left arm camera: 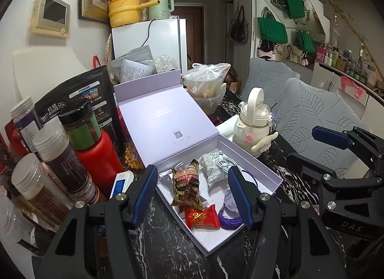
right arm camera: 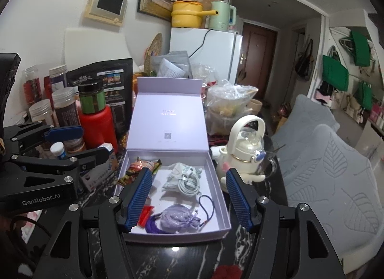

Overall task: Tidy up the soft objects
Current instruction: 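Move both tools back from the box toward the red pompom and clear bag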

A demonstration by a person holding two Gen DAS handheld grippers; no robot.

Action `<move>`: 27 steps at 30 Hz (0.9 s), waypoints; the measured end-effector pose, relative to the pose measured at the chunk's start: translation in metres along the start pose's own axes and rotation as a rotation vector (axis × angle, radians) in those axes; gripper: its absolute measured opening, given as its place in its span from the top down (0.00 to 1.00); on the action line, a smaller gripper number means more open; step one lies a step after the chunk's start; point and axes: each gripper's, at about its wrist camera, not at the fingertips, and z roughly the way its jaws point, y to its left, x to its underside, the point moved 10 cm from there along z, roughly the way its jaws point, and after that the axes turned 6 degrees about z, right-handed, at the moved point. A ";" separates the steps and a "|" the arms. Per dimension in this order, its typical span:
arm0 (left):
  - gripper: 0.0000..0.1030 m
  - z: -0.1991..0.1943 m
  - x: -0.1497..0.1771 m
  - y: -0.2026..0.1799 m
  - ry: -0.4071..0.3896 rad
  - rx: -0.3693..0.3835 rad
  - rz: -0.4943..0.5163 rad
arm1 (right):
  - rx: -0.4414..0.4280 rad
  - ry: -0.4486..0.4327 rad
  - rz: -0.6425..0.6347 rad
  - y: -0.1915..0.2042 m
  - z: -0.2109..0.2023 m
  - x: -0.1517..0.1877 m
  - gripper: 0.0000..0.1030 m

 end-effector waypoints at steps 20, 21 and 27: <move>0.25 -0.048 0.027 -0.034 -0.048 0.040 0.054 | 0.080 -0.038 0.013 0.000 -0.058 0.038 0.18; 0.25 -0.049 0.029 -0.036 -0.049 0.044 0.057 | 0.084 -0.038 0.014 -0.001 -0.060 0.040 0.17; 0.25 -0.054 0.044 -0.052 -0.035 0.083 0.068 | 0.112 -0.027 0.044 -0.007 -0.072 0.058 0.13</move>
